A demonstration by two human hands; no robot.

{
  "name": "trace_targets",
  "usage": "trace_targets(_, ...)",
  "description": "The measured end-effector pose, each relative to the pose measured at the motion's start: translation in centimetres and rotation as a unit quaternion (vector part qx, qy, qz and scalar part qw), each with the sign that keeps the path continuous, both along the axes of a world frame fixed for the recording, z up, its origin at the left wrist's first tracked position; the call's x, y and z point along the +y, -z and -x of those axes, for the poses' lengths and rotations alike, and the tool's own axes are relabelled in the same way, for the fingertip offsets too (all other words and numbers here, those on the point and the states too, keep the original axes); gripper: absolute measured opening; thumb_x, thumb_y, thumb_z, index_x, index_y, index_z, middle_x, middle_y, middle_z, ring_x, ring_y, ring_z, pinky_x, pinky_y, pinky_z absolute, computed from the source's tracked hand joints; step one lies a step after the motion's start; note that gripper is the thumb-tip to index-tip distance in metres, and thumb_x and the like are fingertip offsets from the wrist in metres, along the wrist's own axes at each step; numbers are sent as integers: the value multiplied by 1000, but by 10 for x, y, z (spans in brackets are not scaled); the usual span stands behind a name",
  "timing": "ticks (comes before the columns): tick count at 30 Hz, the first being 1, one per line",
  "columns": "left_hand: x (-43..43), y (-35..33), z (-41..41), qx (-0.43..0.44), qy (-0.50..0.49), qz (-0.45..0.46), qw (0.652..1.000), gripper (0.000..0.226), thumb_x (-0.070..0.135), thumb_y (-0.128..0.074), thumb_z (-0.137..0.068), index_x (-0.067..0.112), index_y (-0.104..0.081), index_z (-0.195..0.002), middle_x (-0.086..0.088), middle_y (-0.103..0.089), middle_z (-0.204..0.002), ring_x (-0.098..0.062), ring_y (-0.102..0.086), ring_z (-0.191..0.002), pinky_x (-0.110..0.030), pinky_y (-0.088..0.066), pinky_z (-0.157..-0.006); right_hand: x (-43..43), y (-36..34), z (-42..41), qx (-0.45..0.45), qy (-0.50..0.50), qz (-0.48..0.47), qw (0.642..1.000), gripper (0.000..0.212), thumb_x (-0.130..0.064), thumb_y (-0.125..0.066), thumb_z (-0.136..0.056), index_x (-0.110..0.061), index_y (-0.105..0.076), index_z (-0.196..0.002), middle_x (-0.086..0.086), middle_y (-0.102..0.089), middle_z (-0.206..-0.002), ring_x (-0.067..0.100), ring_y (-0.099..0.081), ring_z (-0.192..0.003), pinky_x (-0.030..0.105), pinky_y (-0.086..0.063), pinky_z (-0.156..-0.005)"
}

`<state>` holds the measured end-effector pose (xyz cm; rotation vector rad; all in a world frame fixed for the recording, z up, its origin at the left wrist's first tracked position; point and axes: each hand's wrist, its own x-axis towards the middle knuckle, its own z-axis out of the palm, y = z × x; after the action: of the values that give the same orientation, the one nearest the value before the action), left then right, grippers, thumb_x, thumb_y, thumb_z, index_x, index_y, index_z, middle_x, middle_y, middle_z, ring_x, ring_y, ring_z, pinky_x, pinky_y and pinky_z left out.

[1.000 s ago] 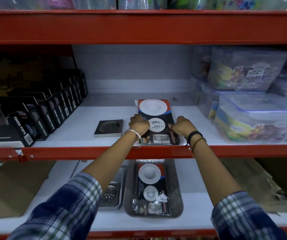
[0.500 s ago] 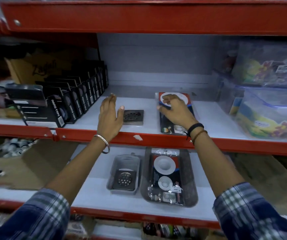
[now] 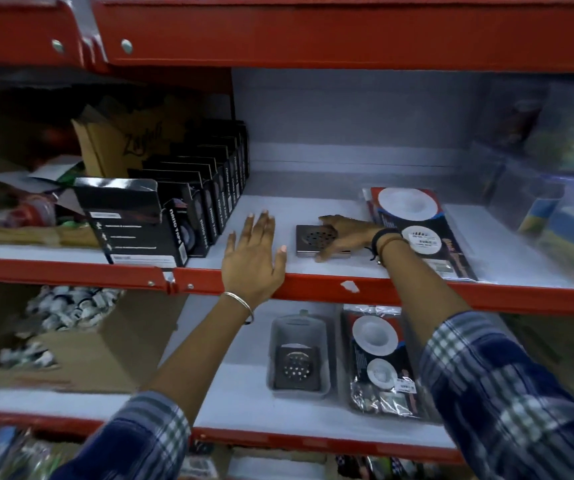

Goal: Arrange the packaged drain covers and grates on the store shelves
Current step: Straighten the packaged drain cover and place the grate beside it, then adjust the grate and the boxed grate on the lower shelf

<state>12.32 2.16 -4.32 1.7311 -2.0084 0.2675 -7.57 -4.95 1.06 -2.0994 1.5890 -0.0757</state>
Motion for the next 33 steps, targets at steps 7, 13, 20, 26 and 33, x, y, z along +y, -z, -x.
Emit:
trace_targets(7,-5,2,-1,19,6,-1,1000,69,46,-12,-89,15,-12,-150,-2,-13,-160,-20,-5,-149,-50,-12,-119,16,-26,5,-54,9,81,995,88,-42,-81,-66,-17,-37,-138,3,-40,-138,22,-42,-126,27,-32,-100)
trace_targets(13,4,6,-1,19,22,48,998,60,37,-26,-94,11,-21,-148,-6,-25,-157,-22,-14,-148,-50,-12,-118,116,-51,9,-120,-69,137,981,88,-42,-82,-58,-23,-44,-135,-4,-46,-130,10,-45,-117,10,-32,-93)
trace_targets(20,1,12,5,31,-1,119,992,58,29,-33,-90,9,-32,-144,-7,-38,-152,-24,-27,-144,-48,-22,-116,153,43,-1,-75,-143,-5,987,93,-46,-85,-53,-26,-46,-134,-4,-47,-128,12,-46,-117,24,-37,-104)
trace_targets(26,-8,20,3,23,-9,178,984,60,30,-35,-88,9,-34,-144,-7,-39,-151,-25,-31,-142,-48,-23,-115,94,167,-23,6,-49,-18,999,98,-47,-83,-55,-20,-38,-138,4,-40,-143,25,-41,-130,32,-35,-107)
trace_targets(33,-10,24,2,24,-22,218,975,63,31,-42,-85,9,-35,-143,-7,-40,-151,-25,-32,-142,-47,-21,-116,56,255,-49,108,-21,-25,994,101,-43,-81,-60,-11,-31,-141,12,-37,-148,31,-36,-136,40,-32,-114)
